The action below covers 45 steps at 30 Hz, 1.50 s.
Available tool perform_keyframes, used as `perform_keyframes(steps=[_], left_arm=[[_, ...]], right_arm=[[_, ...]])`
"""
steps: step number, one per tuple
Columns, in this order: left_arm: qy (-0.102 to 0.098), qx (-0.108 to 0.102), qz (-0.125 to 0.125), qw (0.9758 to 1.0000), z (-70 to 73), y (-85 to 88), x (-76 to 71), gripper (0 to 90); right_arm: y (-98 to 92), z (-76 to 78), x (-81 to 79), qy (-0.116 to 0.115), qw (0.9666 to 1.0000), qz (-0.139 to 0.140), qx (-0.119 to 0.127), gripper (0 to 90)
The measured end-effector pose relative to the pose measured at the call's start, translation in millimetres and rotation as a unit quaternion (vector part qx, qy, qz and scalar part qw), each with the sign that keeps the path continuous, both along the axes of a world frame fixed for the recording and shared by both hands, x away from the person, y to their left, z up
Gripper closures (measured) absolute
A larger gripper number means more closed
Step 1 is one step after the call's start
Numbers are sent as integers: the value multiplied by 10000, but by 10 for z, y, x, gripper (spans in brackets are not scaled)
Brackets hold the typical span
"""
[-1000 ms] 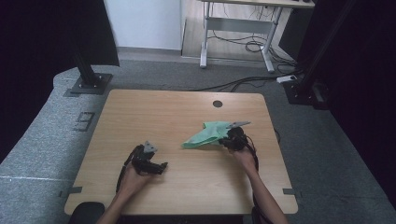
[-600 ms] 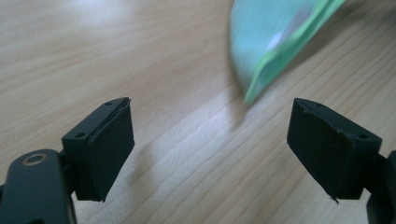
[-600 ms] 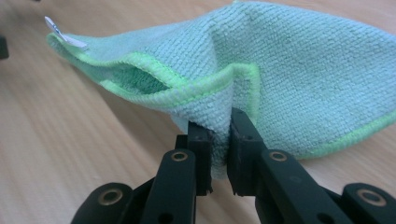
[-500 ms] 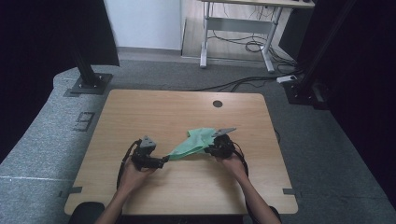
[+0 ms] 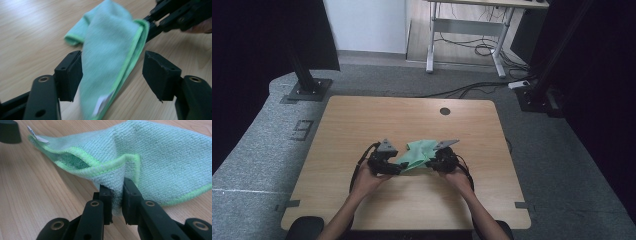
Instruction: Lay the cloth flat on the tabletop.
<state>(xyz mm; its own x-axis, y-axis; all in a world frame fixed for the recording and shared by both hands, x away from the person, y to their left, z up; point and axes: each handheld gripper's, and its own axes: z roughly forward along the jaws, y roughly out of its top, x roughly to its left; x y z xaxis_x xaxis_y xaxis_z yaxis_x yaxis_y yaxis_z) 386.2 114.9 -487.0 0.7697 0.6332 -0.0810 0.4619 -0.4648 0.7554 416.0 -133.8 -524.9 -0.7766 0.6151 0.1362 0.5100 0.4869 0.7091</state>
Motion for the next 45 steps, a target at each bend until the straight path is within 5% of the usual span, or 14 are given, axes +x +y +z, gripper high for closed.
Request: perform_keyframes(steps=[9, 12, 13, 17, 22, 26, 36, 45], left_arm=[[208, 281, -269, 9990, -115, -327, 156, 459], [233, 337, -252, 9988, -158, -352, 187, 557], [277, 340, -219, 9988, -186, -352, 223, 686], [409, 64, -80, 9991, -181, -276, 292, 860], [352, 1, 124, 9993, -139, -181, 317, 871], [274, -130, 444, 9986, -72, -44, 352, 872], [276, -312, 839, 9956, 25, 322, 376, 861], [742, -56, 938, 9928, -333, 556, 251, 807]], right_arm=[[-7, 7, -23, 27, 10000, 39, 20, 785], [-8, 11, -32, 28, 10000, 61, 19, 782], [-13, 14, -38, 22, 10000, 75, 11, 776], [-34, 18, -47, 57, 9999, 98, 27, 756], [-74, 64, -62, 1, 9999, 97, 76, 754], [-127, 86, -74, -95, 9998, 0, -180, 767], [-404, 66, -57, -24, 9995, -324, -62, 770], [-423, -33, -135, 36, 9995, -234, -197, 658]])
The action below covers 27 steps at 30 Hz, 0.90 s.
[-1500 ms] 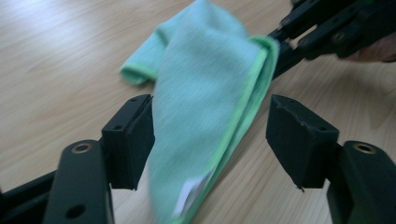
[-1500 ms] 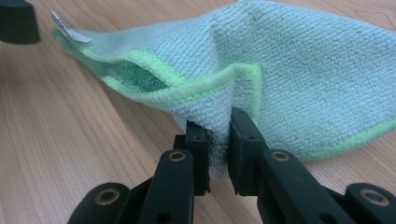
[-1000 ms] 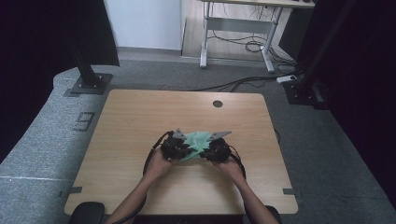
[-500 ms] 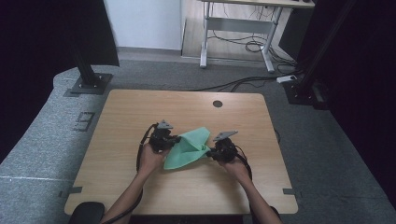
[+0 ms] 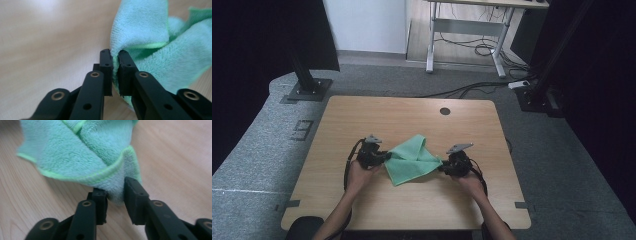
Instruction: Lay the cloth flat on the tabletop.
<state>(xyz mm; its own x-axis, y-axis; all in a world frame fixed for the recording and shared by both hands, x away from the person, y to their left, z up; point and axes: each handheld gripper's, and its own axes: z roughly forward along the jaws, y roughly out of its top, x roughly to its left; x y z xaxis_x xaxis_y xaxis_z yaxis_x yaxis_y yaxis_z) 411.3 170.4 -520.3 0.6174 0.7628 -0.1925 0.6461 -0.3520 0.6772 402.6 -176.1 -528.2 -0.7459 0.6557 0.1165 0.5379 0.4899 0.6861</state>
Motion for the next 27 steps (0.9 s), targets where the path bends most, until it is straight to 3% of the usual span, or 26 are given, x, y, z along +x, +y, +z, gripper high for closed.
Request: perform_keyframes(steps=[1, 4, 5, 6, 8, 11, 17, 21, 25, 27], left_arm=[[0, 0, 0, 10000, 0, 0, 0, 778], [106, 98, 64, 9999, -117, 92, -46, 607], [106, 98, 64, 9999, -117, 92, -46, 550], [53, 147, 85, 9998, -108, 141, -67, 498], [-1, 209, 97, 9997, -59, 191, -95, 426], [-81, 215, 74, 9997, 44, 243, -132, 364], [-189, 246, -110, 9995, 223, 181, -157, 308], [-226, 439, -373, 9981, 296, 52, -166, 293], [-184, 557, -412, 9974, 241, 31, -180, 292], [-98, 630, -353, 9973, 143, 75, -193, 292]], right_arm=[[0, 0, 0, 0, 10000, 0, 0, 658], [-58, -17, -36, -16, 9999, -63, -94, 514], [-58, -17, -36, -16, 9999, -63, -94, 514], [-111, 10, -57, -31, 9999, -65, -113, 449], [-178, 54, -91, -91, 9997, -122, -175, 411], [-302, 141, -130, -160, 9995, -236, -139, 402], [-371, 304, -102, -236, 9990, -365, 87, 408], [-177, 372, -38, -288, 9993, -176, 171, 407], [-33, 367, -5, -307, 9994, -70, 144, 404], [75, 367, 32, -324, 9993, -19, 203, 399]])
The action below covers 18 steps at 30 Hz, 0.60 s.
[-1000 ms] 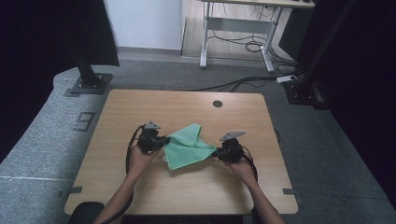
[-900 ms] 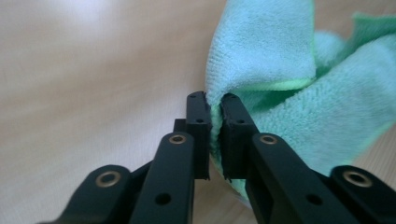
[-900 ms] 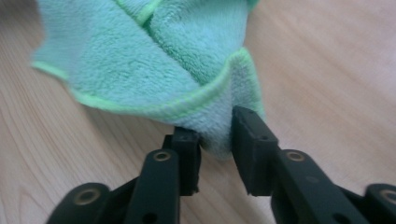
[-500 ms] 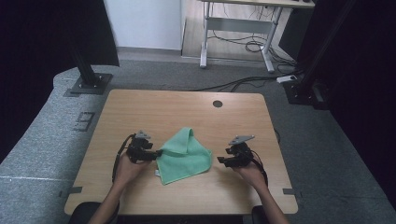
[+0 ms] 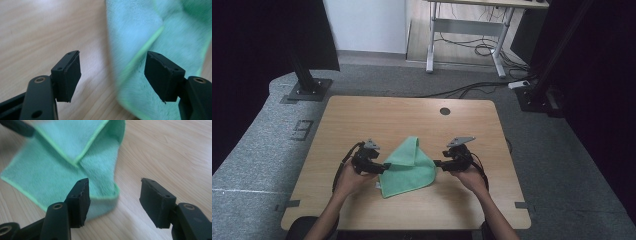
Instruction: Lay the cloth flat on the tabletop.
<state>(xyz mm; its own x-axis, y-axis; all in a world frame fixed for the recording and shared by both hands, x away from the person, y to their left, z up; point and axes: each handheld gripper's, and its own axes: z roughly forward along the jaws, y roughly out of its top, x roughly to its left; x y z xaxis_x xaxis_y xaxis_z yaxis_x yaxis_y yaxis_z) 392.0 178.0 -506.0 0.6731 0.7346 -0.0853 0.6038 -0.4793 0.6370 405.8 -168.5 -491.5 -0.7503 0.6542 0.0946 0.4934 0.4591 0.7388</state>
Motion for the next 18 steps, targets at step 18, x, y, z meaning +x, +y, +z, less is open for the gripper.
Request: perform_keyframes(steps=[18], left_arm=[[-372, 283, -574, 9973, -102, -614, 79, 299]], right_arm=[[-62, -398, 2, 368, 9984, -150, -404, 564]])
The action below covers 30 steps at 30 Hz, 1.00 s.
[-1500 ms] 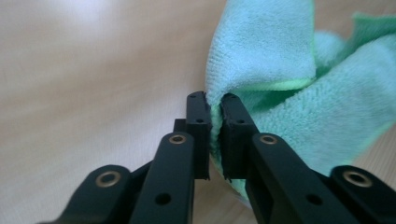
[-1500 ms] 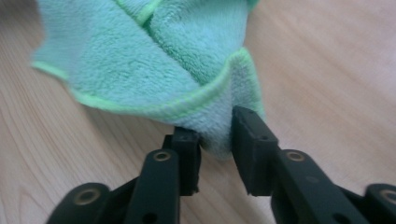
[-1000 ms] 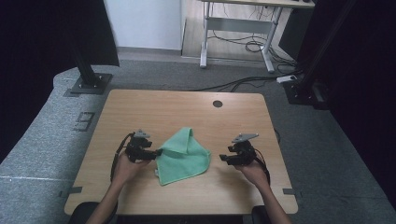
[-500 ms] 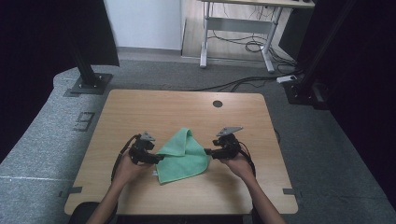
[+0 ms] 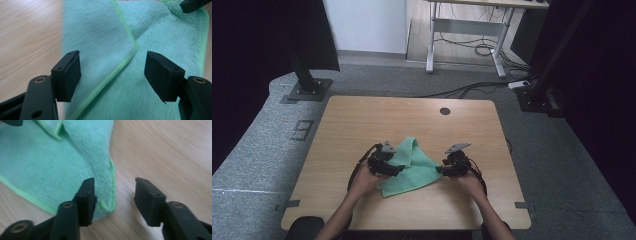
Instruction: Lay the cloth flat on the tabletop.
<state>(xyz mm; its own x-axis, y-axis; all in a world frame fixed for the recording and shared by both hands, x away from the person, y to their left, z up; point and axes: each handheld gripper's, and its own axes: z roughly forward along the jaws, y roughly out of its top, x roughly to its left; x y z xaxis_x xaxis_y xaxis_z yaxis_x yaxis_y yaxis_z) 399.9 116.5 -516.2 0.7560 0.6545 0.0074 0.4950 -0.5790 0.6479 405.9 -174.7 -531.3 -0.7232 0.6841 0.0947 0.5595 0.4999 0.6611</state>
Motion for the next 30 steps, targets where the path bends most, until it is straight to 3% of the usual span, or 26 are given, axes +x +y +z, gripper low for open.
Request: perform_keyframes(steps=[2, 3, 4, 5, 6, 7, 8, 9, 11, 12, 13, 14, 15, 16, 17, 22, 23, 24, 25, 26, 28, 29, 30], left_arm=[[-22, 110, -23, 9999, -25, -43, 12, 322], [-60, 376, -53, 9993, -94, -98, 42, 338], [-60, 376, -53, 9993, -94, -98, 42, 372], [-41, 508, -78, 9987, -134, -108, 58, 413], [-39, 375, -59, 9993, -154, -94, 66, 413], [45, 218, -36, 9997, -161, -65, 81, 489], [63, 162, 62, 9998, -158, -39, 90, 589], [22, 232, 139, 9996, -146, -15, 95, 768], [-105, 205, 319, 9992, -74, 96, 105, 833], [-154, 82, 406, 9990, -34, 157, 113, 841], [-186, -130, 536, 9983, 7, 224, 117, 845], [-186, -130, 536, 9983, 7, 224, 117, 847], [-214, -417, 743, 9961, 95, 375, 124, 848], [-214, -417, 743, 9961, 95, 375, 124, 847], [-166, -576, 916, 9940, 139, 520, 121, 847], [100, -577, 1145, 9917, 18, 737, 66, 835], [295, -511, 1206, 9910, -96, 813, 47, 813], [295, -511, 1206, 9910, -96, 813, 47, 775], [426, -369, 1189, 9913, -169, 868, 46, 704], [386, -358, 1202, 9913, -171, 887, 43, 626], [325, -392, 1197, 9915, -152, 900, 46, 499], [232, -542, 1112, 9920, -72, 892, 59, 458], [182, -563, 1041, 9928, -18, 869, 69, 422]], right_arm=[[-15, -18, -3, 14, 10000, -14, 10, 603], [-37, -52, -11, 23, 10000, -37, -46, 670], [-37, -52, -11, 23, 10000, -37, -46, 670], [-54, -61, -17, 27, 10000, -53, -4, 746], [-54, -61, -17, 27, 10000, -53, -4, 746], [-56, -58, -18, 50, 10000, -46, -16, 772], [-52, -55, -22, 34, 10000, -28, -50, 793], [-47, -49, -30, 26, 9999, -33, -92, 815], [-46, -23, -47, -47, 9998, -47, -203, 848], [-56, -7, -53, -63, 9997, -76, -219, 852], [-73, 9, -55, -100, 9997, -89, -215, 856], [-73, 9, -55, -100, 9997, -89, -215, 856], [-124, 47, -60, -141, 9995, -177, -198, 862], [-124, 47, -60, -141, 9995, -177, -198, 862], [-190, 83, -63, -206, 9993, -252, -192, 865], [-315, 61, -109, -141, 9993, -298, -197, 863], [-323, 31, -122, -97, 9994, -277, -201, 862], [-323, 31, -122, -97, 9994, -277, -201, 862], [-324, -13, -150, -23, 9992, -274, -287, 851], [-325, -18, -158, -40, 9992, -268, -303, 828], [-328, -7, -160, -54, 9992, -276, -289, 793], [-341, 47, -149, -147, 9991, -309, -243, 742], [-343, 84, -140, -168, 9991, -338, -187, 718]])
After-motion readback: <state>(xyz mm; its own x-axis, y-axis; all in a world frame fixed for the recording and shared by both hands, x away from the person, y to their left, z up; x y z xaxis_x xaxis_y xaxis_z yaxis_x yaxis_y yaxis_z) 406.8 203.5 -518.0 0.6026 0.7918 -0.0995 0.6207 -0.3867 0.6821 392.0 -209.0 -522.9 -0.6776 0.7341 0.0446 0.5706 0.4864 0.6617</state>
